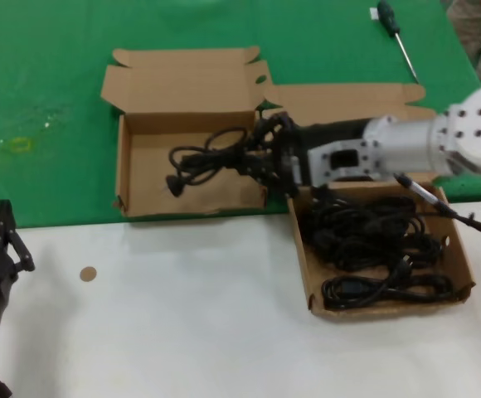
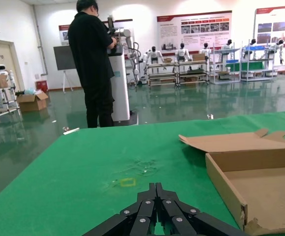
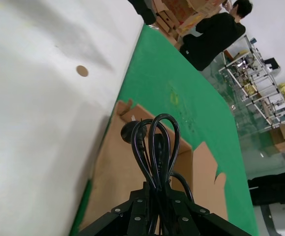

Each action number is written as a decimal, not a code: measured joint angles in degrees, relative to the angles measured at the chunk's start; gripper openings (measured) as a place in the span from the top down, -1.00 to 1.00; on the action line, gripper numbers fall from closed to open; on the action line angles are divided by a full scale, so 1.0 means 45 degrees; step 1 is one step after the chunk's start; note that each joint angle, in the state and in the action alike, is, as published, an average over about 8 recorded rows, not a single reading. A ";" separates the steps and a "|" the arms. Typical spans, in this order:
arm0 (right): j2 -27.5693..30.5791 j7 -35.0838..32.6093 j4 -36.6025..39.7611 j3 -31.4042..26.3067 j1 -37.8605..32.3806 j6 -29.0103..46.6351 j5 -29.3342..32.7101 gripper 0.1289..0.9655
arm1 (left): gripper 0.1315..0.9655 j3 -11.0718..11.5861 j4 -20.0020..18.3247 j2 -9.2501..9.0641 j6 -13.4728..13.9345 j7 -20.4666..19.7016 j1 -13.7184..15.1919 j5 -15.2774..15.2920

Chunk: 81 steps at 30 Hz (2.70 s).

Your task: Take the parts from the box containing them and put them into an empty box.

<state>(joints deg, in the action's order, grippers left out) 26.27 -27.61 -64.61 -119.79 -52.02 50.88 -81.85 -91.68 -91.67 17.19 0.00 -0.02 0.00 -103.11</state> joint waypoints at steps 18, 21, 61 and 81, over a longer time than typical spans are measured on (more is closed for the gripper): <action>-0.2744 -0.1663 0.4215 -0.0467 -0.1579 -0.1160 0.0186 0.85 | 0.95 0.0000 0.0000 0.0000 0.0000 0.0000 0.0000 0.0000; -0.3018 -0.2134 0.4932 -0.0387 -0.1745 -0.1288 0.0065 0.85 | 0.95 0.0000 0.0000 0.0000 0.0000 0.0000 0.0000 0.0000; -0.2630 -0.2895 0.4324 0.0018 -0.1193 -0.1887 -0.0109 0.10 | 0.95 0.0000 0.0000 0.0000 0.0000 0.0000 0.0000 0.0000; -0.2063 -0.2378 0.2965 0.0296 -0.0403 -0.2199 -0.0255 -0.82 | 0.91 0.0000 0.0000 0.0000 0.0000 0.0000 0.0000 0.0000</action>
<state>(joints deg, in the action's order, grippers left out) 16.99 -38.31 -51.27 -118.46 -53.84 40.99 -83.00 -91.68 -91.67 17.19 0.00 -0.02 0.00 -103.11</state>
